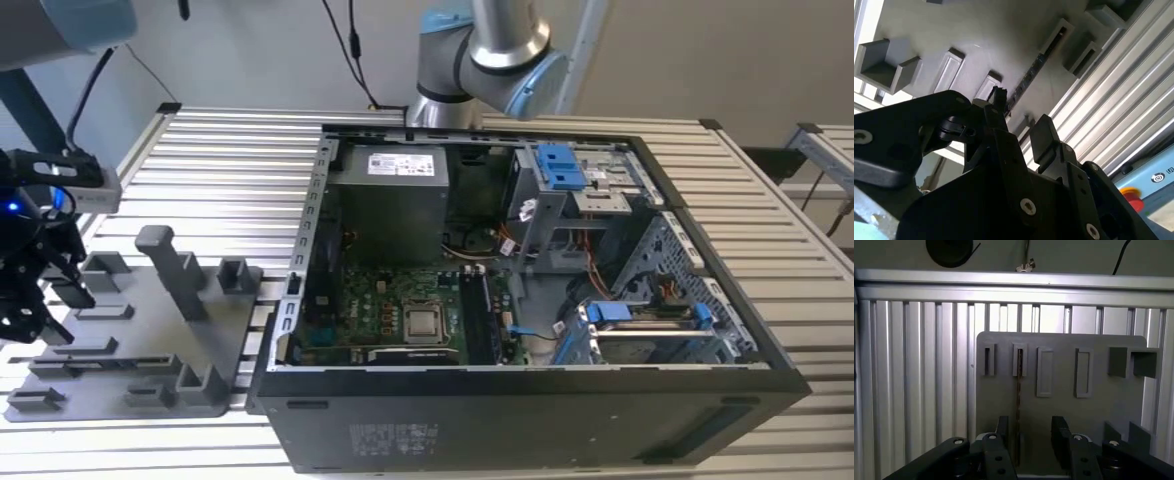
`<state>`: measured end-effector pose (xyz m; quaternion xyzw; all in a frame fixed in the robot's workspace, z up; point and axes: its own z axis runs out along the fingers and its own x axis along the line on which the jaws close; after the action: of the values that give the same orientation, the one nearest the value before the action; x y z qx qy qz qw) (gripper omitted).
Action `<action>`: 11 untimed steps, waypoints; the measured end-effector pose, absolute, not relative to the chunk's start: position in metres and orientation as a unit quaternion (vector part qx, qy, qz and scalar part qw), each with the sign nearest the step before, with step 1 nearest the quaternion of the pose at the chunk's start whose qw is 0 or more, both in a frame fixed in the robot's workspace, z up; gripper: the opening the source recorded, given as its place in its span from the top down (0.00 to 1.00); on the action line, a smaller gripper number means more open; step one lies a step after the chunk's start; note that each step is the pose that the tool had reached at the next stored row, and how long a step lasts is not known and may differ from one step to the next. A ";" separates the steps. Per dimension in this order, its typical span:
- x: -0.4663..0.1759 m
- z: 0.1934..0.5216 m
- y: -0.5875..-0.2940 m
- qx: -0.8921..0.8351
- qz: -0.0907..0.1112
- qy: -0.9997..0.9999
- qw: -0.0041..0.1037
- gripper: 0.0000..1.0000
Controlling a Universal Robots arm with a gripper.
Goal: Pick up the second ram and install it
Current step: 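Pick up the second ram and move it above second insertion slot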
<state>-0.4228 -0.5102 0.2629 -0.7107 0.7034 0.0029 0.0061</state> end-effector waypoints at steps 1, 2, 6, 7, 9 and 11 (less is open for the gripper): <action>-0.423 0.263 -0.510 -0.711 0.003 0.703 0.006 0.52; -0.423 0.262 -0.510 -0.711 0.003 0.703 0.006 0.52; -0.423 0.258 -0.510 -0.711 0.003 0.703 0.006 0.52; -0.423 0.256 -0.510 -0.711 0.003 0.703 0.006 0.52; -0.423 0.253 -0.510 -0.711 0.003 0.703 0.006 0.52; -0.423 0.250 -0.510 -0.711 0.003 0.703 0.006 0.52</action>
<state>-0.4229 -0.5103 0.2497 -0.7108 0.7033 0.0027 0.0063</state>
